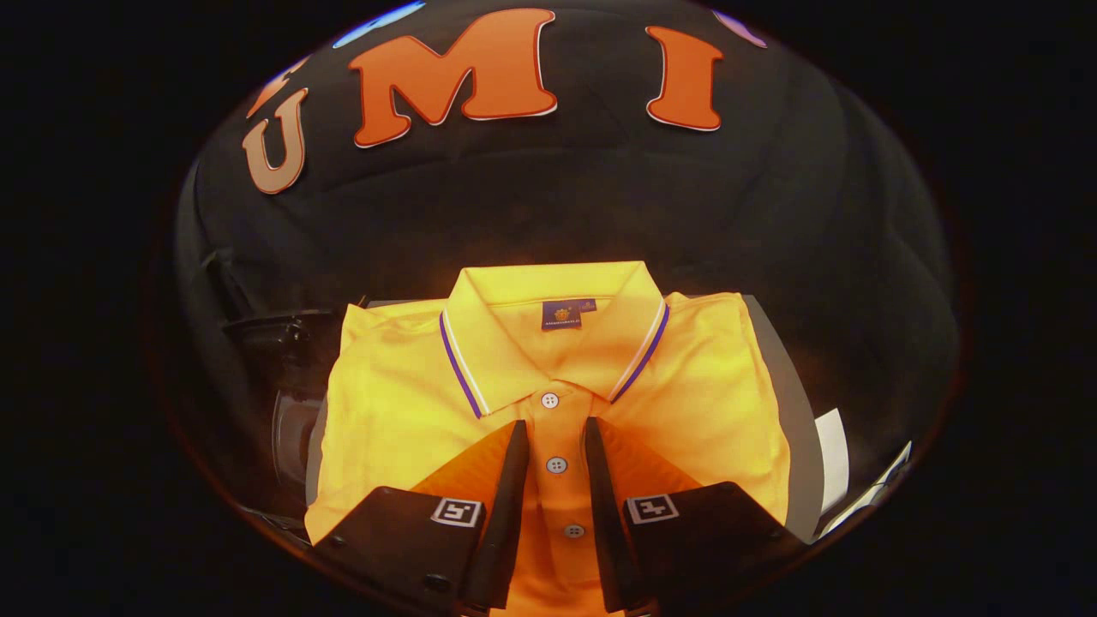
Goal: Put the clothes into the washing machine and then close the washing machine lid.
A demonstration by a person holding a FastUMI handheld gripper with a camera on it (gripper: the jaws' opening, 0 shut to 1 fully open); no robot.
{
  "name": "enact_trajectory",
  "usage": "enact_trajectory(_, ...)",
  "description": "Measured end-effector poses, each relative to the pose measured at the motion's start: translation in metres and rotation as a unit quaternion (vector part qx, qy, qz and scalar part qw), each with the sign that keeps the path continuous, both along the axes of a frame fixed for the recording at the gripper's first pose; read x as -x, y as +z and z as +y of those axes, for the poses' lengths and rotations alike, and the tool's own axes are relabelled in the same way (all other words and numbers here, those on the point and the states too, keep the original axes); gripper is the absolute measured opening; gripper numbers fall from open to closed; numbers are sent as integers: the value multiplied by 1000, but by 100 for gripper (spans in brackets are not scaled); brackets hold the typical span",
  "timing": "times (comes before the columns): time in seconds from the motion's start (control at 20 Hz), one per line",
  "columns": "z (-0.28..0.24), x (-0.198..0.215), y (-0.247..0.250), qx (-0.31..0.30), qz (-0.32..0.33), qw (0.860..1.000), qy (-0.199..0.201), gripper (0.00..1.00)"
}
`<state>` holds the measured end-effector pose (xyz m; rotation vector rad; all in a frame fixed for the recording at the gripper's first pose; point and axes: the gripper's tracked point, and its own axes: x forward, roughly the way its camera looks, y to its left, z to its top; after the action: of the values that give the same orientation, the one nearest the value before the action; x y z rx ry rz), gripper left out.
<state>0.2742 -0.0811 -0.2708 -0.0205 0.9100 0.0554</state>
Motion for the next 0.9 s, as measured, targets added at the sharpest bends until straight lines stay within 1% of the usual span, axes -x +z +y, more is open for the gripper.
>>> enact_trajectory(0.1,3,-1,2,0,5,1000,0,48)
enact_trajectory(0.15,5,-2,1,-3,3,1000,-7,47)
enact_trajectory(0.2,4,-4,1,1,-3,1000,-11,26)
enact_trajectory(0.4,5,-5,0,3,-11,1000,-29,25)
enact_trajectory(0.45,4,-5,1,2,-10,1000,-28,16)
enact_trajectory(0.5,2,-5,-1,4,-22,999,-23,16)
enact_trajectory(0.55,2,-5,3,1,-36,999,-22,9)
enact_trajectory(0.6,3,-5,2,-3,-49,999,-22,9)
enact_trajectory(0.75,4,-7,12,-43,-92,994,-51,9)
enact_trajectory(0.9,4,-3,42,-68,-151,984,-63,9)
